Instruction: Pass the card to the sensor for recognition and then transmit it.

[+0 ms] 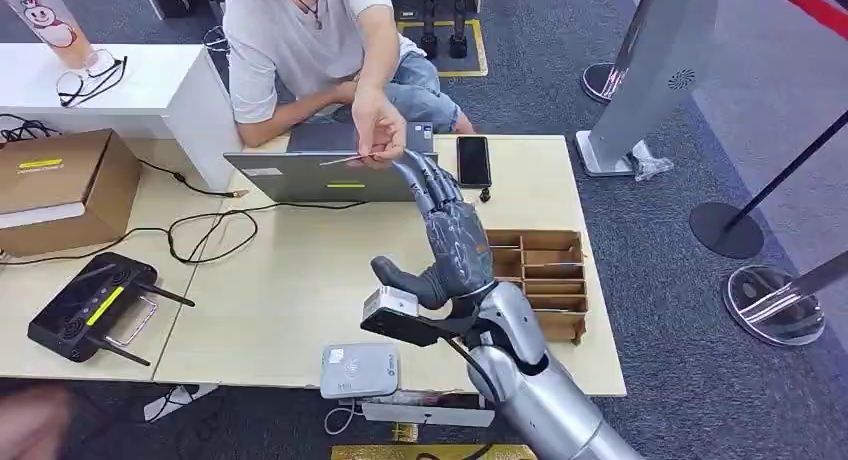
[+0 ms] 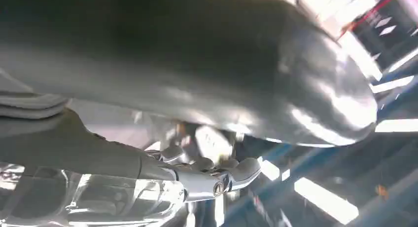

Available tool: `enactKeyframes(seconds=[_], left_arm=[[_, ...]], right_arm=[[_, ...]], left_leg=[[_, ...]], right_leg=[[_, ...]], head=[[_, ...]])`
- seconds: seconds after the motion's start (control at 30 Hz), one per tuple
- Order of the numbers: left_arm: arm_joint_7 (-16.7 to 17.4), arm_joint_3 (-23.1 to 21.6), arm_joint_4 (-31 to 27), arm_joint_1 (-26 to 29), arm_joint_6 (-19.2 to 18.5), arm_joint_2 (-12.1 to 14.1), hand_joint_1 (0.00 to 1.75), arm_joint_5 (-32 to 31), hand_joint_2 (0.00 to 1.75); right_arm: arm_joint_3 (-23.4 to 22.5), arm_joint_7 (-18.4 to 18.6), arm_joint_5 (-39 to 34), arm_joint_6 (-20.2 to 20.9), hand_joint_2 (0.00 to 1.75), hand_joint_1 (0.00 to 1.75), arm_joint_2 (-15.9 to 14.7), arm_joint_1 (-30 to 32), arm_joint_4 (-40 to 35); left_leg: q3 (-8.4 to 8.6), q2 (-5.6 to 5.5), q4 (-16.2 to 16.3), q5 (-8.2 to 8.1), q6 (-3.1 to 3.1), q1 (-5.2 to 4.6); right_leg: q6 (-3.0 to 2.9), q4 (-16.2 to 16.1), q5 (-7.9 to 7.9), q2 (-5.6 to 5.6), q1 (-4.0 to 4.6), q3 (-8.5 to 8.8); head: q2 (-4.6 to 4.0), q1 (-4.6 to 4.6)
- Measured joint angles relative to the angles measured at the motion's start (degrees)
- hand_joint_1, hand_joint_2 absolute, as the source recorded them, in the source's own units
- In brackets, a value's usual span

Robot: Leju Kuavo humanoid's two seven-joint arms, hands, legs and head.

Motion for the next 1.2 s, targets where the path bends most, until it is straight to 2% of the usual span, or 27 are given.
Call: enactKeyframes(seconds=[0.13,0.27,0.63,0.9,1.2], left_arm=[[0.04,-0.44,0.00,-0.11,-0.09,-0.04,0.00,-0.11,0.00],[0.02,-0.66,0.00,-0.12,-0.07,-0.07,0.00,-0.26,0.00],[-0.17,-0.70,0.00,-0.10,0.04,-0.09,0.00,-0.04,0.00],[-0.17,-0.70,0.00,-0.07,0.07,-0.07,0.00,0.11,0.00],[-0.15,-0.70,0.00,-0.03,0.37,-0.07,0.00,0.24,0.00]], right_arm=[[-1.57,1.57,10.19,-5.15,1.75,0.00,0.26,-0.60,1.31],[-2.78,3.78,18.16,-8.32,1.75,0.00,0.63,-1.70,3.32],[-3.45,9.44,34.54,-11.75,1.75,0.00,0.96,-4.66,9.46],[-3.43,11.95,39.27,-12.58,1.75,0.00,1.11,-5.19,12.24],[-3.43,12.26,39.40,-12.15,1.75,0.00,1.62,-5.12,13.22]], left_leg=[[0.00,0.00,0.00,0.00,0.00,0.00],[0.00,0.00,0.00,0.00,0.00,0.00],[0.00,-0.01,0.00,0.00,0.00,0.00],[0.00,-0.01,0.00,0.00,0.00,0.00],[0.00,-0.01,0.00,0.00,0.00,0.00]], right_leg=[[0.00,0.00,0.00,0.00,0.00,0.00],[0.00,0.00,0.01,0.00,0.00,0.01],[0.00,0.00,0.01,-0.01,0.00,0.01],[0.00,0.00,0.01,0.00,0.00,0.01],[0.00,0.00,0.01,0.00,0.00,0.00]], head=[[0.00,0.00],[0.00,0.02],[0.00,0.02],[0.00,0.02],[0.00,0.02]])
